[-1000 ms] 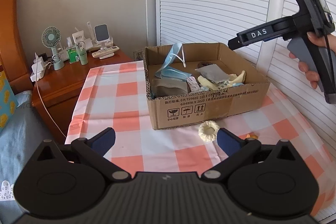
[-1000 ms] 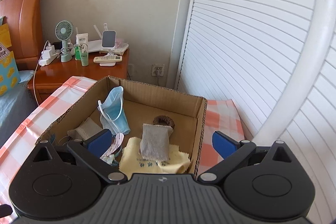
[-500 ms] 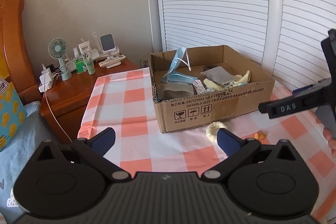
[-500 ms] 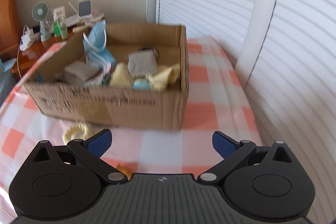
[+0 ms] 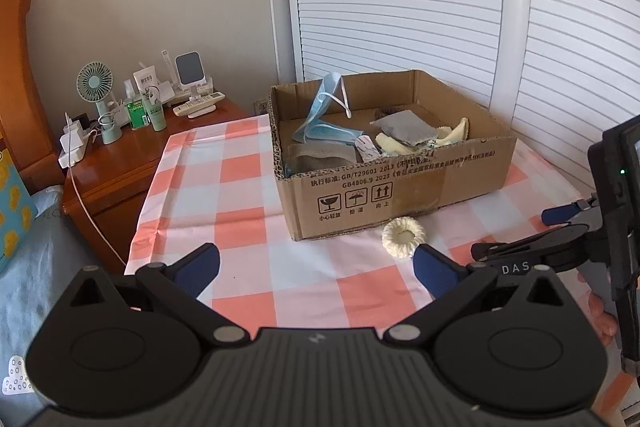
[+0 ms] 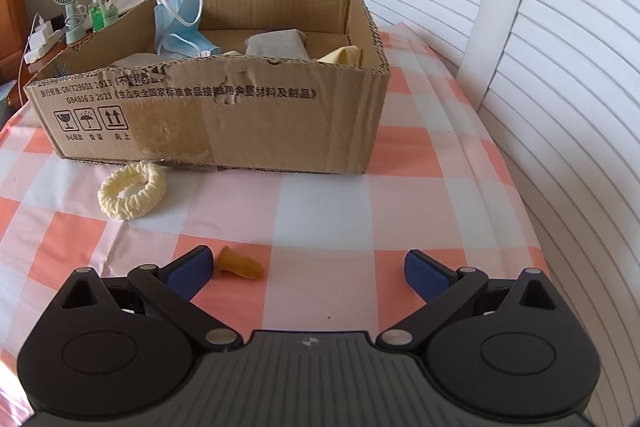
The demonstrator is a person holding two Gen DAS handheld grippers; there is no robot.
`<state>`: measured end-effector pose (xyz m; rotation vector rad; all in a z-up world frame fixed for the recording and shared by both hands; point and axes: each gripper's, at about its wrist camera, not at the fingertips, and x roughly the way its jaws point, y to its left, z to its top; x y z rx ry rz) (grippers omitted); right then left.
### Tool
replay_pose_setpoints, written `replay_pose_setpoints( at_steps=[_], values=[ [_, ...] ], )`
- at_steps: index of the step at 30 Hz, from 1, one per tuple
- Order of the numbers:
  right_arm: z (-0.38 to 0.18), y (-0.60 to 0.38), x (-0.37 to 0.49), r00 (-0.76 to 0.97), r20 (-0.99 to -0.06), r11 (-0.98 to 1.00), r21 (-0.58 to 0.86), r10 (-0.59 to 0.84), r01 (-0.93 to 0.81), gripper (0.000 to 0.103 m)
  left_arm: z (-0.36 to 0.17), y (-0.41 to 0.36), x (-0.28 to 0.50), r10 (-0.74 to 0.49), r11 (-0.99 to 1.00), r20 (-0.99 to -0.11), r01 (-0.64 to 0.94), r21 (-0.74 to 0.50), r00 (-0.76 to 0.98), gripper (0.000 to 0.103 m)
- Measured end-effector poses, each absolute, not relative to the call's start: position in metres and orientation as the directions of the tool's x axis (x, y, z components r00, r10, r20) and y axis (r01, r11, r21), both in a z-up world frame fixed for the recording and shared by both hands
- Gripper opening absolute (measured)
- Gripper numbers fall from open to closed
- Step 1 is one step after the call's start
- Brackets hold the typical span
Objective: Organize soft objects
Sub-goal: 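Move both open grippers back toward the cream ring and orange foam piece, then close the left gripper on the cream knitted ring and lift it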
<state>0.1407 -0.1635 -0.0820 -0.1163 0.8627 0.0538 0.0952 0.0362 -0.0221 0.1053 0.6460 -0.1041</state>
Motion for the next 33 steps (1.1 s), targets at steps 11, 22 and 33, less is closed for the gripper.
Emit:
replay_pose_setpoints(
  at_steps=[11, 22, 33],
  values=[
    [-0.083, -0.174, 0.135, 0.661, -0.751, 0.992, -0.074, 0.014, -0.106, 0.103, -0.04, 0.022, 0.116, -0.133, 0.98, -0.662, 0.2, 0.026, 0.738, 0.102],
    [-0.083, -0.178, 0.134, 0.655, -0.753, 0.983, -0.066, 0.063, -0.171, 0.103, -0.075, 0.003, 0.152, -0.183, 0.961, -0.729, 0.277, 0.009, 0.659, 0.102],
    [-0.083, -0.185, 0.132, 0.661, -0.745, 0.975, -0.063, 0.097, -0.214, 0.103, -0.096, -0.004, 0.167, -0.209, 0.956, -0.733, 0.293, -0.013, 0.648, 0.095]
  ],
)
